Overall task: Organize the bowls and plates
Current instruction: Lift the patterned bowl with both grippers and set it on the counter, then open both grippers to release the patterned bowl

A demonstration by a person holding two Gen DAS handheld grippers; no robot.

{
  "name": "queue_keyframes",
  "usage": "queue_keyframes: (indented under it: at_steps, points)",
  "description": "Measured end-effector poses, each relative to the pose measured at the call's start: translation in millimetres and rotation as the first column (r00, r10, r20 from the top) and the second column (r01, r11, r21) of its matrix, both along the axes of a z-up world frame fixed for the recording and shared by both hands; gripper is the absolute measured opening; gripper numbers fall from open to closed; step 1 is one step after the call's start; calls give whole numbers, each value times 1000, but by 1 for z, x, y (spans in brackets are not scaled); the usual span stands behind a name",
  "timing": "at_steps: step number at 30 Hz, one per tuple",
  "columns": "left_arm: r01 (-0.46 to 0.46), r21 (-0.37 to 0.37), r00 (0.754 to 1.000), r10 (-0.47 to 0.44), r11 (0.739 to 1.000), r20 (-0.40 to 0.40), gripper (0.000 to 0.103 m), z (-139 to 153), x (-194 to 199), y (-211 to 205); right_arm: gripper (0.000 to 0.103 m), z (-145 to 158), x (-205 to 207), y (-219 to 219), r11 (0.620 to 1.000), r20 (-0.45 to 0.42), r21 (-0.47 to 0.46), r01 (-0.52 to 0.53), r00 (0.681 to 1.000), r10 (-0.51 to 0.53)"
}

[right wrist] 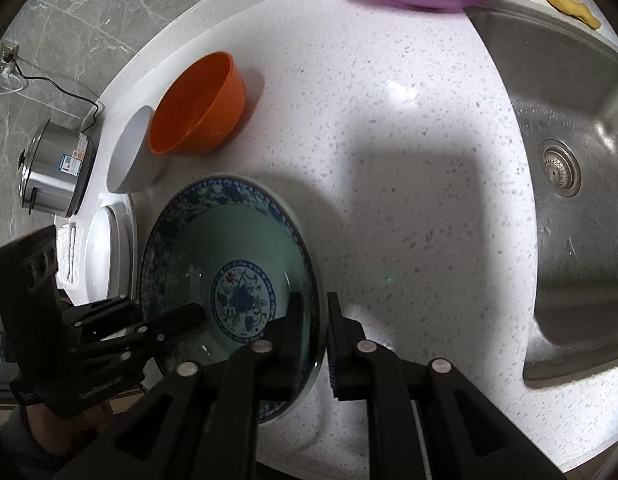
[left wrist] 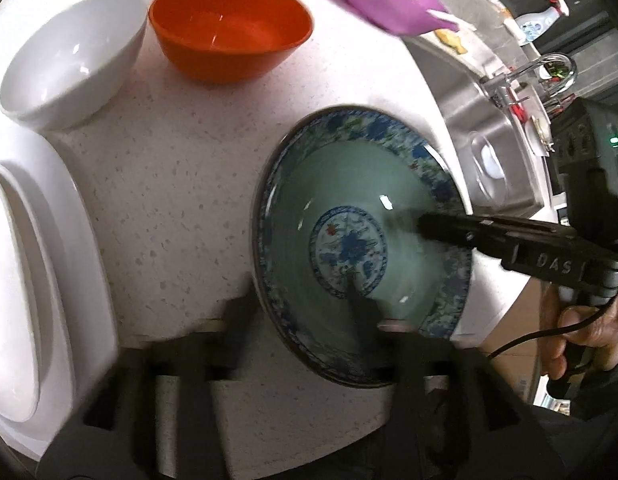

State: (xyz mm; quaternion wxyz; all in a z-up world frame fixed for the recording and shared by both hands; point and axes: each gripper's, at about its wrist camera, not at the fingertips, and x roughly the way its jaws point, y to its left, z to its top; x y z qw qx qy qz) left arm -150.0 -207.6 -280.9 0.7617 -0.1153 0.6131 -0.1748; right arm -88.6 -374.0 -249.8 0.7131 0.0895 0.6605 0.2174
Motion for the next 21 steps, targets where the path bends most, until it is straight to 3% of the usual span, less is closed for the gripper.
queue_keyframes:
  at_steps: [1,3,6,9,12,14,17,21]
  points:
    - [1,-1,1000,-1,1000,13,77,5,-2,2,28,0,-1,0,1000,0,1,-1,1000,1]
    - [7,0,1000,-7,1000,30,78,20,-7,7,37,3,-4,-2,1000,7,-5,3,1000,-3]
    - [-18,-35,999,20,999,39,78,50,-12,27,38,17,-7,-8,1000,24,-15,21,999,-21]
    - [-68,-68,991,75,995,109,78,92,0,73,38,48,-3,-15,998,79,-24,56,995,-54]
    - [-91,-9,977,91,996,194,79,119,31,126,40,85,10,-10,995,141,52,91,985,-97]
    - [-88,10,978,85,996,189,80,121,63,159,41,103,17,5,987,164,127,96,980,-116]
    - [11,46,991,-17,999,134,80,106,101,177,42,110,27,52,970,147,223,97,980,-132]
    - [144,106,987,-150,984,54,80,73,138,184,42,84,39,107,969,78,198,148,983,-166]
